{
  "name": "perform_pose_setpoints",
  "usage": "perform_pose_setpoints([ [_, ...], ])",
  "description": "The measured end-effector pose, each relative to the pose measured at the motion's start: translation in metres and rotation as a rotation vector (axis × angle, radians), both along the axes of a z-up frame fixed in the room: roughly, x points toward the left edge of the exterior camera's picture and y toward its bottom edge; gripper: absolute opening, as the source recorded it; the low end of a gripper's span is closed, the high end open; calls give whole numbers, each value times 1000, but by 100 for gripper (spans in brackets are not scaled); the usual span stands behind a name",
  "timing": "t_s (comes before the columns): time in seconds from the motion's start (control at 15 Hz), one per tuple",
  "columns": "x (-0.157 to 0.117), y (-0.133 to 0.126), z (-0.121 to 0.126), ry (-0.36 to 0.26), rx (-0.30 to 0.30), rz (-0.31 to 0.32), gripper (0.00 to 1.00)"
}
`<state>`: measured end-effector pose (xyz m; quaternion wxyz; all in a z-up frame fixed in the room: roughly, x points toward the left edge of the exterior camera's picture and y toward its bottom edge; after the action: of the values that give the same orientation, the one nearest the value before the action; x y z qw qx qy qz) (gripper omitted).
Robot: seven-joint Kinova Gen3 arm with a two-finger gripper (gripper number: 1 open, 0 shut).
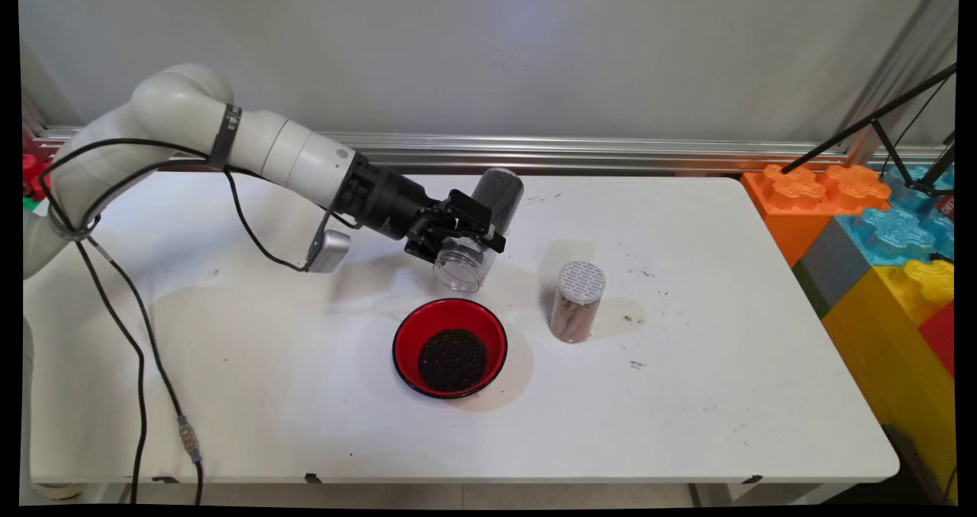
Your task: Pour the black seasoning powder in the red bowl
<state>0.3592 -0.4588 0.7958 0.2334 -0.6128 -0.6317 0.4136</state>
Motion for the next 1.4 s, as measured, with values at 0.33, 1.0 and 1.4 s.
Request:
perform_pose_setpoints([
  [0.33,-3,5,1,-17,-30,19,0],
  [1.0,-6,11,2,-56,-104,26,0],
  [1.4,-6,16,3,-86,-150,5,0],
])
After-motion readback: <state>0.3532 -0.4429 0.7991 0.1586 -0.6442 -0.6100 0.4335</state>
